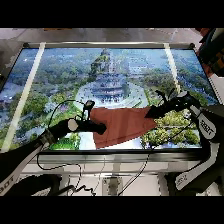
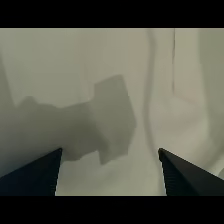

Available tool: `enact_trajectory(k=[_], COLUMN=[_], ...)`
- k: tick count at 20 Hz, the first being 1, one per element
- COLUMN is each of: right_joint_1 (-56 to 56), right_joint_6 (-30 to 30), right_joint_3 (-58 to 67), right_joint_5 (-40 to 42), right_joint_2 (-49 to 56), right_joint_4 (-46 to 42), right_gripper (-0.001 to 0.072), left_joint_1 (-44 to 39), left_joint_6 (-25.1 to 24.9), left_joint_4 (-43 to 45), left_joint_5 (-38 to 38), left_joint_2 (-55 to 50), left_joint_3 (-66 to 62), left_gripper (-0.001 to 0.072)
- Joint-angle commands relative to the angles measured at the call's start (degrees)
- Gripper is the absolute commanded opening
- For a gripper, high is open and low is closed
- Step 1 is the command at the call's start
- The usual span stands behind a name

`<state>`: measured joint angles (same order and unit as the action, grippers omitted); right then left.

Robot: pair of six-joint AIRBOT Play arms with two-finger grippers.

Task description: Fold the clothes and pants, and hang the long-sleeved shirts on hangers.

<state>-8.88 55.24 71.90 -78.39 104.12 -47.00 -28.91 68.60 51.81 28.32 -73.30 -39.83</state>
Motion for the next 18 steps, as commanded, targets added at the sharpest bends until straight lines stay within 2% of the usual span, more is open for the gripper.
enact_trajectory(k=[1, 4, 7, 10, 13, 18], right_joint_1=[2.6, 0.7, -2.5, -8.8, -17.7, -36.3], right_joint_6=[1.2, 8.1, 14.8, 28.4, 37.8, 39.3], right_joint_3=[2.6, 5.6, 8.5, 10.6, 11.4, 11.4], right_joint_5=[0.7, 6.4, 8.9, 8.6, 6.5, 0.9], right_joint_2=[-5.6, -15.4, -25.5, -34.2, -41.8, -52.0], right_joint_4=[1.9, -0.8, -12.2, -24.3, -31.1, -43.4], right_gripper=[0.0051, 0.003, 0.0028, 0.0028, 0.0028, 0.0028], left_joint_1=[2.6, 7.5, 12.7, 16.7, 17.8, 17.8], left_joint_6=[0.0, 0.0, 0.0, 0.0, 0.0, 0.0], left_joint_4=[3.8, 12.5, 16.8, 17.2, 17.2, 17.2], left_joint_5=[1.1, 6.6, 9.0, 9.3, 9.3, 9.3], left_joint_2=[2.5, 9.7, 19.1, 27.7, 33.8, 37.9], left_joint_3=[-3.0, -6.6, -7.0, -7.0, -7.0, -7.0], left_gripper=[0.0704, 0.0704, 0.0704, 0.0704, 0.0704, 0.0704])
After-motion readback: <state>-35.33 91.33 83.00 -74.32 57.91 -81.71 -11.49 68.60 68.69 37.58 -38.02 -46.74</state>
